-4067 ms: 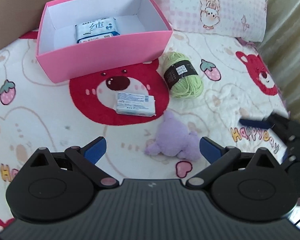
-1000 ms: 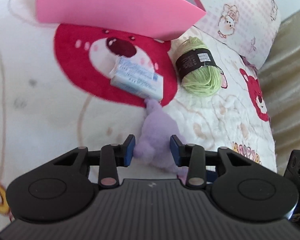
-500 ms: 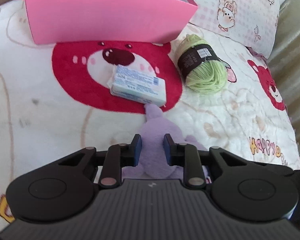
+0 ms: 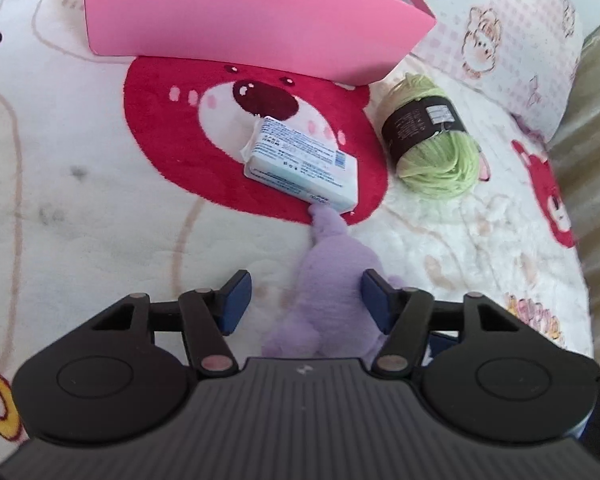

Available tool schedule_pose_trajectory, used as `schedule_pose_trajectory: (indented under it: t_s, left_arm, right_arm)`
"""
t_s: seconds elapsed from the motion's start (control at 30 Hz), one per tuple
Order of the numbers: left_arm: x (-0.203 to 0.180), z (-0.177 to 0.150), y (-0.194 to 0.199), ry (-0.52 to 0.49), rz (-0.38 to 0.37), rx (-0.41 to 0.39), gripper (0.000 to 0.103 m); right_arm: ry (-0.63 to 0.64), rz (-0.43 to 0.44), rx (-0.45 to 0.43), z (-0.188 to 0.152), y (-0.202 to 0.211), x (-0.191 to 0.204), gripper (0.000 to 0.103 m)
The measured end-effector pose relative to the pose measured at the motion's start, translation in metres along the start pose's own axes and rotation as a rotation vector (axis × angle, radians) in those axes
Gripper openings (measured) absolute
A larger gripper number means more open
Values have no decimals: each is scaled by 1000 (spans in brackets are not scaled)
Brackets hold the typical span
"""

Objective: Organize objects
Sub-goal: 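Close the left gripper on the lavender plush toy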

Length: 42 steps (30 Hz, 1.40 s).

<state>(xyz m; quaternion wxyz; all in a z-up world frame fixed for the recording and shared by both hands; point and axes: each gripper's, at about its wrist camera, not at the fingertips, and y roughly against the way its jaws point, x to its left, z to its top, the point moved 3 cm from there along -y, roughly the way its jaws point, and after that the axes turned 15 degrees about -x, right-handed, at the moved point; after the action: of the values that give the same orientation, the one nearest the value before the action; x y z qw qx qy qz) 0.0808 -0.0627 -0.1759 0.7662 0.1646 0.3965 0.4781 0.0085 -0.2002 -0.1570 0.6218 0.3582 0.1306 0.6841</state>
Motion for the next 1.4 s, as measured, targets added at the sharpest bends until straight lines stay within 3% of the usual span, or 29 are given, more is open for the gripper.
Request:
schedule_pose_trajectory:
  t_s: [0.07,0.17,0.3,0.47,0.77,1.0,1.17,1.27,1.4]
  left_arm:
    - [1,0,2,32,-38,-2,29]
    - [-3,0,5,21,-52,-6,27]
    - [-4,-7,11,56,-32,22,27]
    - [-4,-16,23,98,-24,62,27]
    - [11,-15,18,171,-36,102,28]
    - [11,-15,20,145,-25,84,29]
    - [12,-17,18,111,-36,58,37]
    - [8,-16,19,31,-62,-5,38]
    - [6,-14,19,19,-78,-20,35]
  right_arm:
    - [-19,5,6,1,-1,2,76]
    - [-53,8,15,2,-4,0,78]
    - [-47,3,23,-1,-3,3,79]
    - [-8,46,17,-3,1,12,88]
    - [24,-31,32,2,-24,16,92]
    - [75,-62,33,1,-32,26,93]
    - [57,-87,36,-3,-40,20,93]
    - [37,-90,0,-4,-39,19,92]
    - [31,-79,-31,-6,-34,16,90]
